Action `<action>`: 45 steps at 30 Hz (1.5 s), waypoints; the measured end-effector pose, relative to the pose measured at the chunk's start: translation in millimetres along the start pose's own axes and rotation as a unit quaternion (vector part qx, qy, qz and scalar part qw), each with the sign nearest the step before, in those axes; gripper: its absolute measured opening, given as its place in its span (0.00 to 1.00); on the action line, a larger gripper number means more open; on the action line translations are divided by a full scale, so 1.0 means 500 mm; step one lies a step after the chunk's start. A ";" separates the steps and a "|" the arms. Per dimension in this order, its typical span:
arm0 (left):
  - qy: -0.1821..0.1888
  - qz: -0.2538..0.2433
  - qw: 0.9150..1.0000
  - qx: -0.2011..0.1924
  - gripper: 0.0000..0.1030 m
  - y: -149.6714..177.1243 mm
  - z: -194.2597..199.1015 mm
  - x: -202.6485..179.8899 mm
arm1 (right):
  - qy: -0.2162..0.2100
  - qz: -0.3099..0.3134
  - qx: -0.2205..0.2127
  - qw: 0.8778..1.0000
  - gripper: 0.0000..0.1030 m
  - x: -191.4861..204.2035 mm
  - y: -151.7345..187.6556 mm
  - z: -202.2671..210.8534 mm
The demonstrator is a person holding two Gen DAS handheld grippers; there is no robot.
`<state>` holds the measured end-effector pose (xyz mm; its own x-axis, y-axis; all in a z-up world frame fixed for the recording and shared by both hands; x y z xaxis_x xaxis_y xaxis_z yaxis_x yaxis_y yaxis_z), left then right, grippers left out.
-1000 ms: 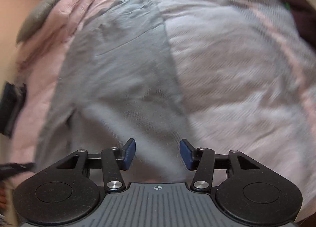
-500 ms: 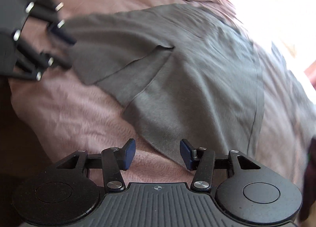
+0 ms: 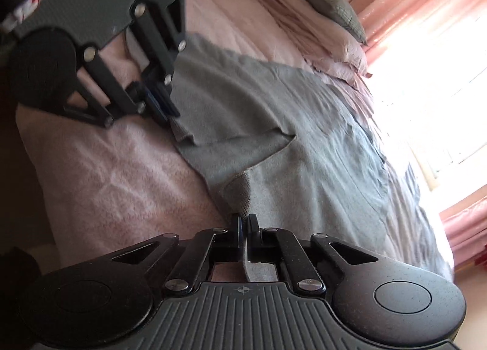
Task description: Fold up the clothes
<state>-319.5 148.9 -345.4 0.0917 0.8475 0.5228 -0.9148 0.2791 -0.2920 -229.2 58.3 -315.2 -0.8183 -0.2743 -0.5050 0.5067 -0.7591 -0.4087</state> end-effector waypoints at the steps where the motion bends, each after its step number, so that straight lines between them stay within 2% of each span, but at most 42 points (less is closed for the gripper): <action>1: 0.013 0.020 1.000 -0.007 0.01 -0.004 0.011 0.011 | -0.009 -0.008 -0.012 1.000 0.00 -0.007 -0.004 0.017; 3: 0.025 0.051 0.998 -0.022 0.01 -0.012 0.035 0.031 | -0.020 -0.019 -0.028 0.999 0.00 -0.015 -0.001 0.037; 5: 0.035 0.068 0.997 -0.030 0.01 -0.020 0.049 0.044 | -0.043 -0.009 -0.019 0.999 0.00 -0.007 0.001 0.036; 7: 0.029 0.057 0.998 -0.020 0.01 -0.028 0.035 0.030 | -0.064 0.002 0.000 0.998 0.00 0.007 0.003 0.012; 9: 0.023 0.033 0.999 -0.013 0.01 -0.038 0.026 0.006 | -0.070 0.002 -0.007 0.998 0.00 0.003 0.006 0.019; 11: 0.028 0.040 0.998 -0.043 0.00 -0.049 0.050 0.009 | -0.070 -0.002 -0.029 0.997 0.00 -0.015 0.004 0.051; 13: 0.032 0.045 0.997 -0.058 0.00 -0.055 0.069 0.008 | -0.073 0.021 -0.041 0.996 0.00 -0.014 0.002 0.066; 15: 0.031 0.023 0.998 -0.043 0.00 -0.055 0.051 -0.013 | -0.095 0.037 -0.017 0.995 0.00 0.007 0.014 0.035; 17: 0.043 -0.006 0.999 -0.006 0.00 -0.055 0.009 -0.051 | -0.102 0.082 0.029 0.991 0.00 0.048 0.031 -0.026; 18: 0.036 -0.030 0.999 0.003 0.00 -0.054 -0.004 -0.068 | -0.099 0.092 0.027 0.990 0.00 0.057 0.034 -0.035; 20: 0.023 -0.055 0.998 0.015 0.01 -0.058 -0.017 -0.080 | -0.107 0.063 0.042 0.991 0.00 0.050 0.021 -0.042; 22: 0.037 -0.020 0.999 0.022 0.02 -0.061 -0.016 -0.064 | -0.121 0.030 0.056 0.991 0.04 0.034 0.014 -0.034; 23: 0.050 0.008 0.998 0.023 0.06 -0.061 -0.010 -0.050 | -0.133 0.007 0.061 0.989 0.10 0.022 0.016 -0.026; 24: 0.063 0.040 0.997 0.022 0.13 -0.058 0.000 -0.033 | -0.144 -0.022 0.067 0.987 0.24 0.007 0.020 -0.019; 25: 0.083 0.079 0.993 0.022 0.14 -0.053 0.014 -0.012 | -0.156 -0.063 0.070 0.983 0.32 -0.015 0.029 -0.004; 26: 0.102 0.124 0.987 0.022 0.19 -0.043 0.028 0.011 | -0.166 -0.101 0.067 0.979 0.45 -0.039 0.039 0.010; 27: 0.113 0.164 0.980 0.024 0.30 -0.030 0.041 0.033 | -0.175 -0.145 0.063 0.972 0.48 -0.063 0.054 0.026; 29: 0.132 0.262 0.956 0.026 0.38 0.015 0.071 0.094 | -0.170 -0.226 0.066 0.957 0.49 -0.114 0.091 0.046; 32: 0.123 0.395 0.909 0.045 0.37 0.111 0.086 0.171 | -0.129 -0.339 0.082 0.928 0.49 -0.197 0.155 0.049; 33: 0.117 0.431 0.893 0.055 0.37 0.144 0.082 0.194 | -0.119 -0.378 0.089 0.914 0.49 -0.224 0.183 0.041; 34: 0.107 0.462 0.878 0.068 0.36 0.175 0.077 0.215 | -0.112 -0.415 0.100 0.897 0.49 -0.250 0.206 0.028; 36: 0.098 0.505 0.855 0.074 0.36 0.221 0.064 0.243 | -0.117 -0.491 0.102 0.857 0.49 -0.299 0.248 0.006; 37: 0.109 0.531 0.838 0.072 0.36 0.244 0.054 0.261 | -0.128 -0.526 0.105 0.834 0.49 -0.314 0.272 -0.005; 39: 0.140 0.578 0.801 0.060 0.36 0.275 0.028 0.272 | -0.176 -0.588 0.102 0.783 0.49 -0.334 0.314 -0.033; 41: 0.173 0.624 0.760 0.053 0.33 0.297 -0.004 0.273 | -0.196 -0.633 0.092 0.743 0.48 -0.341 0.347 -0.052; 42: 0.188 0.641 0.742 0.051 0.18 0.303 -0.017 0.271 | -0.205 -0.648 0.089 0.728 0.34 -0.349 0.356 -0.055; 43: 0.195 0.652 0.730 0.062 0.01 0.303 -0.026 0.267 | -0.226 -0.653 0.084 0.718 0.13 -0.353 0.361 -0.051; 44: 0.194 0.657 0.725 0.074 0.00 0.296 -0.027 0.265 | -0.238 -0.653 0.079 0.714 0.04 -0.356 0.358 -0.041; 45: 0.190 0.656 0.727 0.073 0.00 0.287 -0.016 0.263 | -0.229 -0.638 0.079 0.731 0.04 -0.360 0.347 -0.033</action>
<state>-435.5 304.2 -325.0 -0.8205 0.4126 -0.3956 -0.3424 -0.9090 -0.2377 10.4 -14.4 -308.0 -0.6200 0.5754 0.5334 -0.7570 -0.6175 -0.2137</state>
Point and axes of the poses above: each gripper's, at about its wrist camera, not at the fingertips, and z roughly against the way its jaws point, x to its left, y to its underside, the point moved 1 cm from there along -z, roughly the way its jaws point, and after that the axes turned 10 degrees about x, right-handed, at the moved point
